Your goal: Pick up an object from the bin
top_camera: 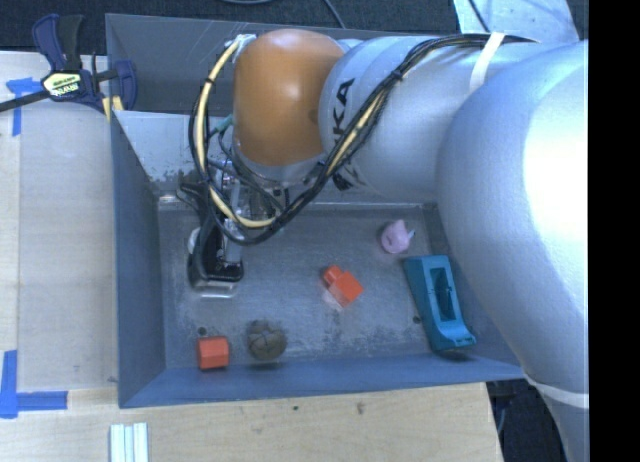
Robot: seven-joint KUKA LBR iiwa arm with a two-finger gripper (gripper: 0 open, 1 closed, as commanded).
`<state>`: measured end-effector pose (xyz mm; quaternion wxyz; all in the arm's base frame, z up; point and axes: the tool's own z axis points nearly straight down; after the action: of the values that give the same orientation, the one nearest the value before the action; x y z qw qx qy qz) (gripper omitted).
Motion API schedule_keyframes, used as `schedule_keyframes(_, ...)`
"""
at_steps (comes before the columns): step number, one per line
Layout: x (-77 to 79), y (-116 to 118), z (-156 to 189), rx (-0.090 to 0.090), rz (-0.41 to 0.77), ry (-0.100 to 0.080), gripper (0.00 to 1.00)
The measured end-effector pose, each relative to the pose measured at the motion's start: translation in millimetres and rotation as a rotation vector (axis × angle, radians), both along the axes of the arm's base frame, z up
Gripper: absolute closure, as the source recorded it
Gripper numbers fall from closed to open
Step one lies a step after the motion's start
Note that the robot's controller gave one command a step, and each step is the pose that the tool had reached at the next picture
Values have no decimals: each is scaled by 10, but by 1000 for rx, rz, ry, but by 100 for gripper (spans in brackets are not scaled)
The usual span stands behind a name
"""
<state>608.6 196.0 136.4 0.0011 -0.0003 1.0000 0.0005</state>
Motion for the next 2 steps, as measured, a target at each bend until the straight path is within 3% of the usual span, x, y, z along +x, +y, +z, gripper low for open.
schedule_keyframes(2, -19, -37, -351, 2, 421, -13, 0)
